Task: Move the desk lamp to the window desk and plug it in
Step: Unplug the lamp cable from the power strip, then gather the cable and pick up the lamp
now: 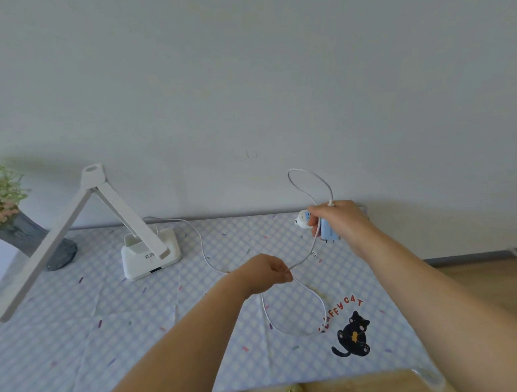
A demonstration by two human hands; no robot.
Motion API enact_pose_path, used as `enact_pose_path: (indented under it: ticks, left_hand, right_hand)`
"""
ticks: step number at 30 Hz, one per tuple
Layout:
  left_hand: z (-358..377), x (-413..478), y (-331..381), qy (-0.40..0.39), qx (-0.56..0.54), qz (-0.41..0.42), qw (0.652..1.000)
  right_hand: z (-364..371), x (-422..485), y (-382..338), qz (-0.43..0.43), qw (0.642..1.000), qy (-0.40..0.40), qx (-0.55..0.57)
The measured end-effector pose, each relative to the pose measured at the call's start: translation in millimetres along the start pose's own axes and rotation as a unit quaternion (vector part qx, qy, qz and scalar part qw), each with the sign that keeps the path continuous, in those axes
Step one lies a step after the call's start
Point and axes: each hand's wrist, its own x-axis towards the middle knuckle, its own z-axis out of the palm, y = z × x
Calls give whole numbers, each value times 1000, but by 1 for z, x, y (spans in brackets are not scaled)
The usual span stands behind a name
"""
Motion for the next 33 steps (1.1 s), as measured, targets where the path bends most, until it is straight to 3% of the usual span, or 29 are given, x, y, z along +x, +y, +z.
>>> enact_pose_path:
  ticks: [6,9,19,29,33]
  left_hand:
    - [-15,0,-12,147,-26,-16,989]
    - [-20,1,-12,175,-37,-17,984]
    - [-25,5,12,185,-83,21,979]
    - [-23,5,17,178,-30,21,983]
    - [-24,4,17,164,0,39,986]
  right_hand:
    - [-10,-2,11,-20,998,-49,-30]
    - [-9,-2,11,2,995,-66,-71]
    - [8,-8,9,-10,963,-146,-224]
    - [20,-16,6,49,977,-123,-166]
    - [17,-18,6,30,967,-163,-195]
